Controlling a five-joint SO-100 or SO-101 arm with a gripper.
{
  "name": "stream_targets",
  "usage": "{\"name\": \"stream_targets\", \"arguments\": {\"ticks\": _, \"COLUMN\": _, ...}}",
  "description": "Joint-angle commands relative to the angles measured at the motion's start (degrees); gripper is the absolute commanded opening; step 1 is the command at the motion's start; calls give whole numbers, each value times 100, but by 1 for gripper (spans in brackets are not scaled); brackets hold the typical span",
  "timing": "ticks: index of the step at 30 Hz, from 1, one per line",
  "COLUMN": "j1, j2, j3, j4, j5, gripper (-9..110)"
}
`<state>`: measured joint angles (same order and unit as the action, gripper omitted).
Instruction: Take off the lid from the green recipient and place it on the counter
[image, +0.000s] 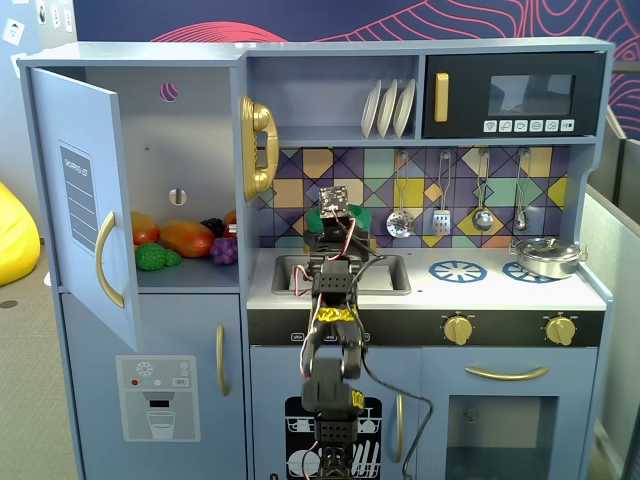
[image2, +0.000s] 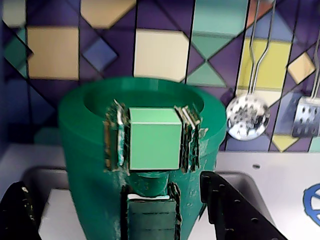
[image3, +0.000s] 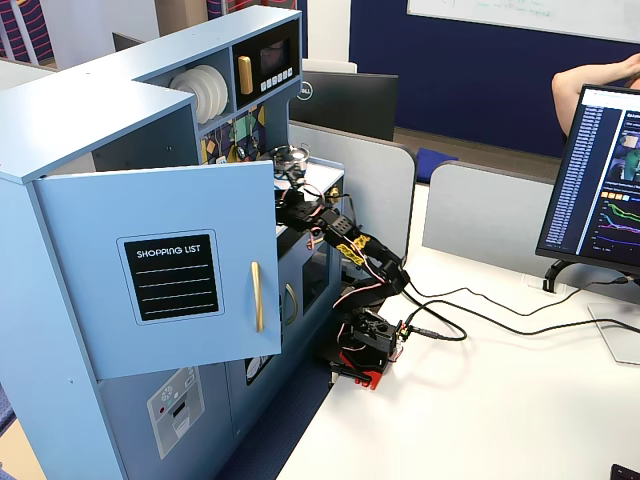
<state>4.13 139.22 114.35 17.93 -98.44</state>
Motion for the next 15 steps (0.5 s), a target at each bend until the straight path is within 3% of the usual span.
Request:
{"name": "stream_targets", "arguments": {"ticks": 1, "j1": 176, "j2": -237, "j3": -589, "j4": -246, "j5": -114, "gripper": 39}}
{"name": "stream_targets", "arguments": {"ticks": 15, "j1": 79, "j2": -932, "j3": -1257, "j4": -343, "j5": 70, "gripper": 37}}
